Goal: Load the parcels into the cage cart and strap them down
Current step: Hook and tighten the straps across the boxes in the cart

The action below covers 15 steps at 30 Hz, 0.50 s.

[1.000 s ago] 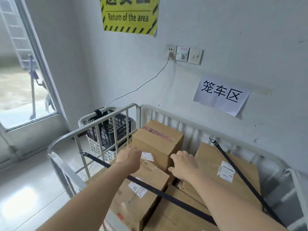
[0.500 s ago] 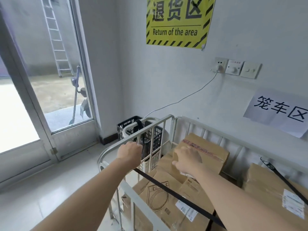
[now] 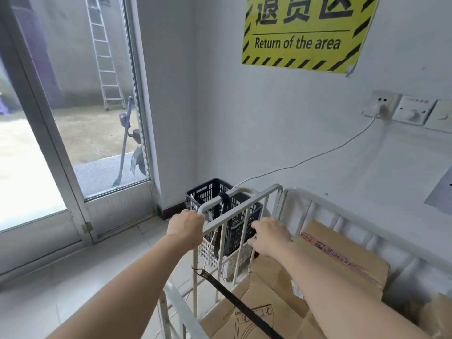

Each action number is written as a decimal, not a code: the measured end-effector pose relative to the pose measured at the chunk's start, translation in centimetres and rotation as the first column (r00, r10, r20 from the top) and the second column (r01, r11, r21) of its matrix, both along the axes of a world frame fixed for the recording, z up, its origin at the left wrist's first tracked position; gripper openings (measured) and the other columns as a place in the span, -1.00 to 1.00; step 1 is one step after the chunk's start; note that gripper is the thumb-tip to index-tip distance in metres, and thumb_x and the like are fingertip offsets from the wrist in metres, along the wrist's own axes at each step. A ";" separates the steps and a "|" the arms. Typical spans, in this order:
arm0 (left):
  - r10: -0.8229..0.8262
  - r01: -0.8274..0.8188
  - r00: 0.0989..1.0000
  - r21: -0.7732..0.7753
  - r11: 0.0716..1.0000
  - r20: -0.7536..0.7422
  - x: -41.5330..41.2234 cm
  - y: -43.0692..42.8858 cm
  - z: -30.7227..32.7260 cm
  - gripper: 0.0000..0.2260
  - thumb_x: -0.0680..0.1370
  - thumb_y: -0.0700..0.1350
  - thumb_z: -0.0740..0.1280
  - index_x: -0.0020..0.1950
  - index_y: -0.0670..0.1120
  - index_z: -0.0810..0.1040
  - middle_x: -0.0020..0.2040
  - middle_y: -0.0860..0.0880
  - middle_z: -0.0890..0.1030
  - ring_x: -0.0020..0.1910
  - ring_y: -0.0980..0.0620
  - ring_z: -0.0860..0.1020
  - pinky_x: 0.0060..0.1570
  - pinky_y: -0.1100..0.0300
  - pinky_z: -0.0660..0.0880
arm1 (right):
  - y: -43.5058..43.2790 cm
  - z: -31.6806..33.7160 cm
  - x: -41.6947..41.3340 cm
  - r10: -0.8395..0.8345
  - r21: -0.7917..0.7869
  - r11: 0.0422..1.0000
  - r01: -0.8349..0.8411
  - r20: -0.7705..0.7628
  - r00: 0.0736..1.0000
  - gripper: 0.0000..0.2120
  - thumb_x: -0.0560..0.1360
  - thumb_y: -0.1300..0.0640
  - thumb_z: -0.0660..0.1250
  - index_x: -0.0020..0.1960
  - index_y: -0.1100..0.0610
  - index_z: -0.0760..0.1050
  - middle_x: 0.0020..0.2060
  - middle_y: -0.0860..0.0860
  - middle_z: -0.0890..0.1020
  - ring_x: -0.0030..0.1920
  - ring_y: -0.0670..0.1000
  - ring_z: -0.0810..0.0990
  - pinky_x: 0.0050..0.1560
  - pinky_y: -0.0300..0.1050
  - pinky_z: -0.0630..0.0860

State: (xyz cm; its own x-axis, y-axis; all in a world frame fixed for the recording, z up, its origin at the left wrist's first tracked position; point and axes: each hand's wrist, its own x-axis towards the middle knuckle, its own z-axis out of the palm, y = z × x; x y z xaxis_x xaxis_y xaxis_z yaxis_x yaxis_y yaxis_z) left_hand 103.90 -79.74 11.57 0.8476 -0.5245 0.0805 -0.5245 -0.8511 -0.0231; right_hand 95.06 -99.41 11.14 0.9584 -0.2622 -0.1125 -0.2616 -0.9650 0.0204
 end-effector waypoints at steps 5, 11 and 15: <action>0.002 -0.002 0.999 -0.007 1.000 -0.039 5.0 -1.3 -1.0 -0.77 0.56 -0.14 0.26 0.21 -0.07 0.49 0.08 -0.04 0.55 0.14 -0.06 0.49 0.02 0.07 0.45 | -0.6 -0.6 5.4 0.011 -0.002 1.000 -0.011 -0.024 1.000 -0.55 0.57 -0.13 0.21 0.37 0.08 0.40 0.25 0.07 0.49 0.27 0.12 0.43 0.22 0.03 0.44; -0.034 0.032 0.993 -0.017 0.999 -0.109 12.6 -2.8 -4.0 -0.81 0.57 -0.16 0.24 0.16 -0.08 0.51 -0.02 -0.02 0.53 0.04 -0.04 0.50 -0.14 0.14 0.38 | -0.9 -2.7 12.6 -0.023 0.020 0.999 0.024 -0.063 0.998 -0.54 0.57 -0.13 0.23 0.36 0.11 0.42 0.25 0.08 0.51 0.27 0.13 0.43 0.26 0.05 0.42; -0.081 0.082 0.982 -0.002 0.997 -0.169 18.7 -3.9 -6.3 -0.85 0.57 -0.17 0.23 0.10 -0.09 0.53 -0.03 -0.02 0.54 0.06 -0.04 0.50 -0.12 0.12 0.43 | -1.2 -4.6 18.4 -0.080 0.068 0.994 0.086 -0.081 0.994 -0.61 0.57 -0.07 0.23 0.32 0.09 0.45 0.23 0.08 0.52 0.26 0.13 0.44 0.27 0.07 0.43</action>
State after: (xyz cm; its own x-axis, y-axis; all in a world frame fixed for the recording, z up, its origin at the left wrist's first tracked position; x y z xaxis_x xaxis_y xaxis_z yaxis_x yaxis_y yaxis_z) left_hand 122.58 -83.60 5.28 0.8030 -0.5927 -0.0622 -0.5891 -0.8052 0.0676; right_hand 113.41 -100.63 6.59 0.9213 -0.3293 -0.2068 -0.3412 -0.9397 -0.0241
